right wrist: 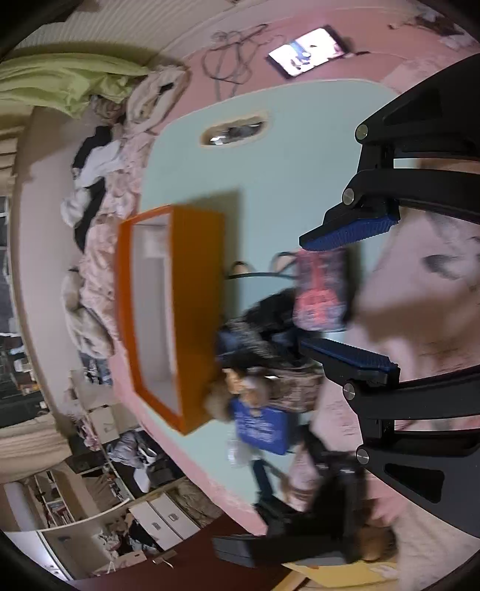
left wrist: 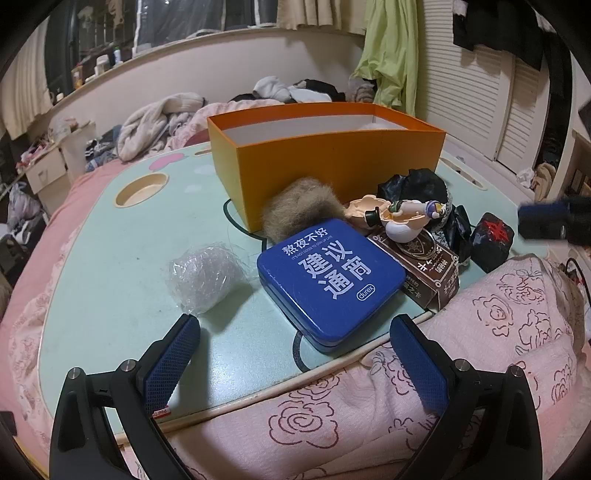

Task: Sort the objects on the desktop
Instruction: 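Lift the figurine out and set it on the brown card box with right tool, then reach into the orange box and grasp the green toy car with left tool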

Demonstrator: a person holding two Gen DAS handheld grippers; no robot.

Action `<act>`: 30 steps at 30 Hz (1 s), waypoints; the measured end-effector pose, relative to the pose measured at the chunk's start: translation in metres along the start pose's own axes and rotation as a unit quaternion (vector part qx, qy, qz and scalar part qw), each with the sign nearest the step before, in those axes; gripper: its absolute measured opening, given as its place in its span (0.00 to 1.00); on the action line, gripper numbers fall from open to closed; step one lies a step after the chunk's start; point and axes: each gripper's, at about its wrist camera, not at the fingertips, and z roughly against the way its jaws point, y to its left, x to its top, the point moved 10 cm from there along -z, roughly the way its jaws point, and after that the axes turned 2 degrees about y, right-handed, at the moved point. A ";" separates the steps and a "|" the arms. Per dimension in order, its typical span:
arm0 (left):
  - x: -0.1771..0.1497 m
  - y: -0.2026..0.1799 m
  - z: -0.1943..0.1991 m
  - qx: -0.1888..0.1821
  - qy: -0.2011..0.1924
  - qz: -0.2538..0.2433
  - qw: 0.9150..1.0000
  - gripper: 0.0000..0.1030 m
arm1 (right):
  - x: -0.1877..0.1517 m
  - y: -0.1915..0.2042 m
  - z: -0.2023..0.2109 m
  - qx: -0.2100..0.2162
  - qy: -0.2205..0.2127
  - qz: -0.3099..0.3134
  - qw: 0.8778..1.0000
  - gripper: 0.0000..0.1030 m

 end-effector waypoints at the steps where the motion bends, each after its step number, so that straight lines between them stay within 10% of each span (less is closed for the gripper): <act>1: 0.000 0.000 0.000 0.000 0.000 0.000 1.000 0.99 | -0.004 0.001 -0.004 0.001 0.010 0.000 1.000 0.49; 18: 0.010 0.007 0.024 -0.042 -0.059 0.037 0.997 0.99 | 0.002 0.039 -0.062 -0.002 -0.006 0.027 1.000 0.36; 22: 0.039 0.007 0.045 -0.070 -0.084 0.051 0.993 0.85 | -0.013 0.034 -0.050 -0.040 -0.033 0.043 0.998 0.57; 30: 0.164 -0.030 -0.005 -0.189 0.086 0.114 0.972 0.65 | -0.006 0.029 -0.053 -0.036 -0.030 0.023 0.999 0.75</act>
